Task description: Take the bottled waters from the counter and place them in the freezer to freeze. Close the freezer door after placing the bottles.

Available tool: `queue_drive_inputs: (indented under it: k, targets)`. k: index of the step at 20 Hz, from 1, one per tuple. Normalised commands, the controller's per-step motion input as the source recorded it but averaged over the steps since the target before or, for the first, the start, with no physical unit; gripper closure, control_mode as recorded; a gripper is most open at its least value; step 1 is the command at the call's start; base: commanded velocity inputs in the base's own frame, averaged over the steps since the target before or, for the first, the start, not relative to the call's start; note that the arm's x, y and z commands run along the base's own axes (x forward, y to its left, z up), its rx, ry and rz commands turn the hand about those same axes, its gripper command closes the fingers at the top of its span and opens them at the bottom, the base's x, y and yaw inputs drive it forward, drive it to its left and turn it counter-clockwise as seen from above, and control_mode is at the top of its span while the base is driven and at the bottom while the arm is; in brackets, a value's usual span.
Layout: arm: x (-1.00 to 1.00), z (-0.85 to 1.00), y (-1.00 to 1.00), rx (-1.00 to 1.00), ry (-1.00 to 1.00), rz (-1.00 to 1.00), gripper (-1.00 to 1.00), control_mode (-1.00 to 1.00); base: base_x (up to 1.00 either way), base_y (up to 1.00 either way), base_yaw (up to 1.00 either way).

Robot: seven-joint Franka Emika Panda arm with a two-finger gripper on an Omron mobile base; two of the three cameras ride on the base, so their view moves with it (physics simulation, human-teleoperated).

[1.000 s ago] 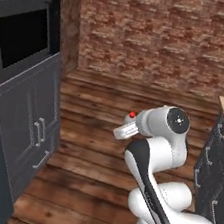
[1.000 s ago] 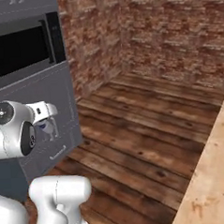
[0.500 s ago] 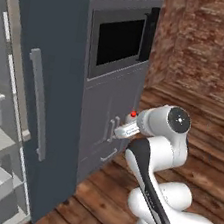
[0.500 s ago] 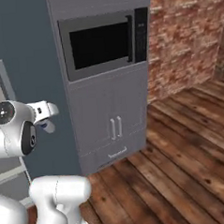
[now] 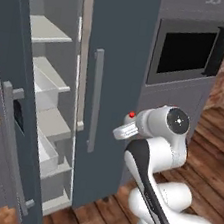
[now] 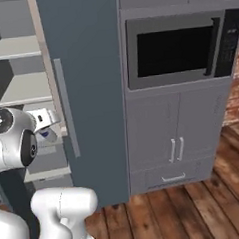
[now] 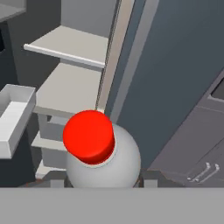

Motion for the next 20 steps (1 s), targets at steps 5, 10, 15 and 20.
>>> queue_drive_inputs:
  k: [5, 10, 15, 20]
  targets:
    - [0.00, 0.00, 0.00, 0.00, 0.00, 0.00, 1.00, 1.00, 0.70, -0.03, 0.25]
    - [0.00, 0.00, 0.00, 0.00, 0.00, 0.00, 1.00, 1.00, 0.93, -0.26, 0.11]
    - [0.00, 0.00, 0.00, 0.00, 0.00, 0.00, 1.00, 1.00, 0.25, 0.70, 0.22]
    - [0.00, 0.00, 0.00, 0.00, 0.00, 0.00, 1.00, 1.00, 0.32, 0.79, 0.26]
